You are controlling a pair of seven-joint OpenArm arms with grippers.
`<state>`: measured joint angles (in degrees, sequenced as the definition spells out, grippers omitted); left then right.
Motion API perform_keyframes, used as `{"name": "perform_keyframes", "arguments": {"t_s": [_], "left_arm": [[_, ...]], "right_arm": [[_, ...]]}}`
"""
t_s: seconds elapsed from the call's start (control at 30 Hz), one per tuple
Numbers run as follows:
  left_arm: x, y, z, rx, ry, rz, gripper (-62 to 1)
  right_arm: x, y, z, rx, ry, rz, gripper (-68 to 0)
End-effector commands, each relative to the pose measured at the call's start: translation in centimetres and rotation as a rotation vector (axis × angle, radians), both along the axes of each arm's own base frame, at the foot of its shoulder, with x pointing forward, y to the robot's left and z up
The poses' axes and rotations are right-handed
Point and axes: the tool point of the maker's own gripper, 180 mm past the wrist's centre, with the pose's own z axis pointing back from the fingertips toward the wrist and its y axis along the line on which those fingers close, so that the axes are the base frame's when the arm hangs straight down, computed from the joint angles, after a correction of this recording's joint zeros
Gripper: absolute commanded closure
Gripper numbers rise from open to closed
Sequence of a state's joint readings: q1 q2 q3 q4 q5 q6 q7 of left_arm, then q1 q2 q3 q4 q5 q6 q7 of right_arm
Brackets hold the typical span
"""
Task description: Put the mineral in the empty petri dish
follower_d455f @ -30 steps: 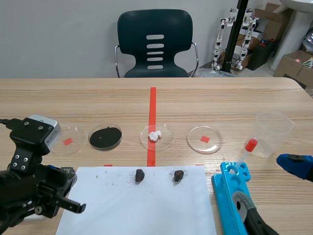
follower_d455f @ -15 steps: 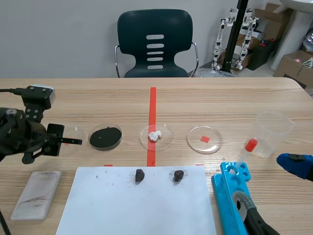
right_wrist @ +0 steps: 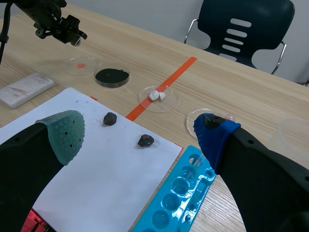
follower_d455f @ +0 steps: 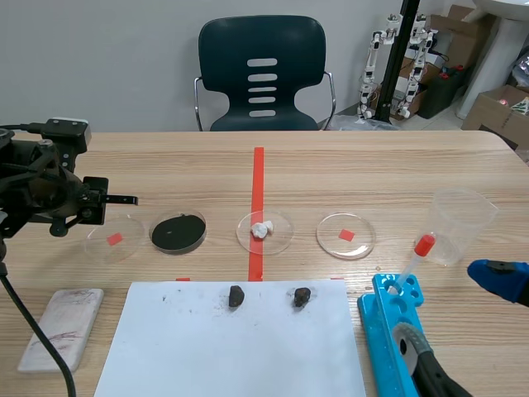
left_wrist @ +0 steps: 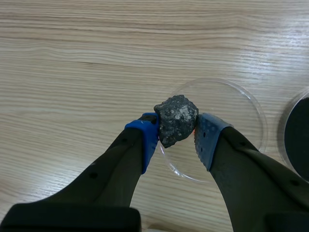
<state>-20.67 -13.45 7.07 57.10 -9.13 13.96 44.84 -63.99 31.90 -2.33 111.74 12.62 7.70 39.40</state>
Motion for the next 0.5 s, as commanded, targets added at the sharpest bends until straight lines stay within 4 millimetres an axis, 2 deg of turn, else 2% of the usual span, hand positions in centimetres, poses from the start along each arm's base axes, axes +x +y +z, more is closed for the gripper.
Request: {"name": "perform_keyframes", "arguments": {"t_s": [0.0, 0.23, 0.47], "left_arm": [[1.0, -0.3, 0.9, -0.024, -0.044, 0.009, -5.3], [0.8, -0.8, -0.7, -0.073, -0.021, 0.026, -5.3], [1.0, -0.6, -1.1, -0.078, -0.022, 0.034, -5.7]], "right_arm": [[0.3, -0.1, 0.6, 0.010, -0.025, -0.007, -47.5], [0.3, -0.1, 0.6, 0.010, -0.025, -0.007, -47.5], [0.3, -0.1, 0.6, 0.009, -0.025, -0.007, -47.5]]}}
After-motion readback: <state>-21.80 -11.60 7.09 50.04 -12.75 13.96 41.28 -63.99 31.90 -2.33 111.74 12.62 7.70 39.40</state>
